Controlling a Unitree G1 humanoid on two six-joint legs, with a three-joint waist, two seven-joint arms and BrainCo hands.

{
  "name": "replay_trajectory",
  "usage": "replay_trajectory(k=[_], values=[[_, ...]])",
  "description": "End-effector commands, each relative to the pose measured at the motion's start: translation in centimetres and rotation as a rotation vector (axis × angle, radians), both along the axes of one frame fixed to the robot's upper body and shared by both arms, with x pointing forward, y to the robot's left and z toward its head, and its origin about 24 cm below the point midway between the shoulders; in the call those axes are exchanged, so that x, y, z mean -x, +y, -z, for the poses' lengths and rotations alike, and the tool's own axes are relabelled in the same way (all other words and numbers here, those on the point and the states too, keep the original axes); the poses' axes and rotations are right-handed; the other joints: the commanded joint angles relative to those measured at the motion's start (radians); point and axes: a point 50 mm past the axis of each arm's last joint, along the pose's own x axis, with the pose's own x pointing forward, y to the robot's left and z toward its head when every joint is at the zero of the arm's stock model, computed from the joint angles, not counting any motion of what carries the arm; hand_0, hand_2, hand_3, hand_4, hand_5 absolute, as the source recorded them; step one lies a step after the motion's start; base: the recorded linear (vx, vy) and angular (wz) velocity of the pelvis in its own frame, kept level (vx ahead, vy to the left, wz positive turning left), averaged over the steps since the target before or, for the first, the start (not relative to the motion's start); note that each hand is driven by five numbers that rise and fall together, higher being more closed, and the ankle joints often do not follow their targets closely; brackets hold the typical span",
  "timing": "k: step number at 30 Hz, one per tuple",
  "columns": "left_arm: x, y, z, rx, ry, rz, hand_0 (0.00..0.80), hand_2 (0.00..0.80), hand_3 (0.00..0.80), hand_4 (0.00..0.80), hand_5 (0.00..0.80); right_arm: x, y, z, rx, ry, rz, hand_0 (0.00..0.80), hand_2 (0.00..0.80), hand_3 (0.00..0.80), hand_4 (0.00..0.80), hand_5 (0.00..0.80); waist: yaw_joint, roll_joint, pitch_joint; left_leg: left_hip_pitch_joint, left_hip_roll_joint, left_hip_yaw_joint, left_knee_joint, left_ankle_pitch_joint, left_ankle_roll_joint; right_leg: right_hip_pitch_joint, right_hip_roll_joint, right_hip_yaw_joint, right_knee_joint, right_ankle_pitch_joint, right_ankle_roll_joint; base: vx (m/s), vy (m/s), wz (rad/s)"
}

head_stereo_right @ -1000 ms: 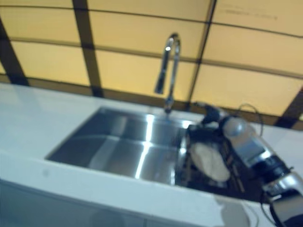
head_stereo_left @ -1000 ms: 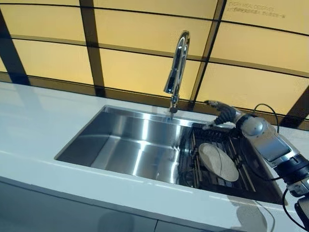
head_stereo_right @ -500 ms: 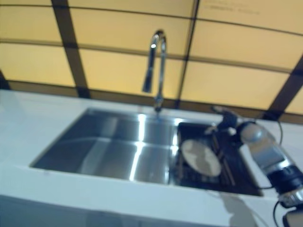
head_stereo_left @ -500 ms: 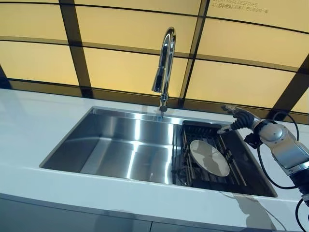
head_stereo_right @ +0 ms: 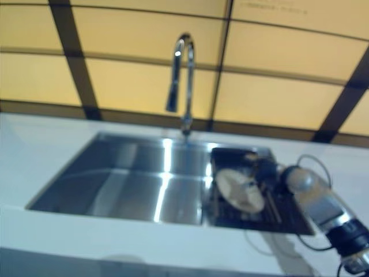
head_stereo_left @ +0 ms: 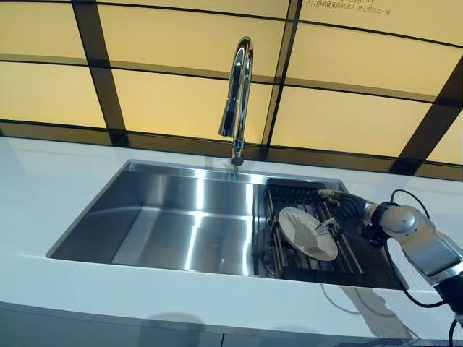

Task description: Take plates into dishwasher

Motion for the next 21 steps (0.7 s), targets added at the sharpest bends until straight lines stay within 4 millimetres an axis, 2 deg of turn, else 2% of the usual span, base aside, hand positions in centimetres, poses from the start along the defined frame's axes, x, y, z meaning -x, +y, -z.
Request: replay_trajectory(k=[1,10,21], values=[[0.0,1.3,-0.3,-0.043,-0.006,-0.016,0.000,0.000,0.000,0.000,0.000,0.5,0.8,-0.3,0.023,-0.024,-0.036,0.000,0.000,0.000,0.000,0.000,-0.004,-0.015,-0.036,0.093,-0.023,0.065,-0.001,-0.168,0.035,-0.113,0.031,0.007,0.035,0.069,0.017,0.009,0.002,-0.10],[-0.8,1.2,-0.5,-0.045,-0.012,0.015,0.000,0.000,0.000,0.000,0.000,0.6,1.9,0.8,0.017,-0.002,-0.066,0.000,0.000,0.000,0.000,0.000,-0.005,-0.013,-0.022,0.092,-0.022,0.076,-0.001,-0.168,0.038,-0.122,0.032,0.016,0.035,0.074,0.022,-0.003,0.002,-0.05],[-2.0,0.6,-0.7,-0.041,-0.023,0.069,0.000,0.000,0.000,0.000,0.000,-0.8,2.5,1.0,-0.011,-0.004,-0.033,0.000,0.000,0.000,0.000,0.000,0.008,-0.006,-0.022,0.088,-0.025,0.071,-0.001,-0.166,0.040,-0.122,0.030,0.008,0.036,0.073,0.021,0.001,0.000,0.00]])
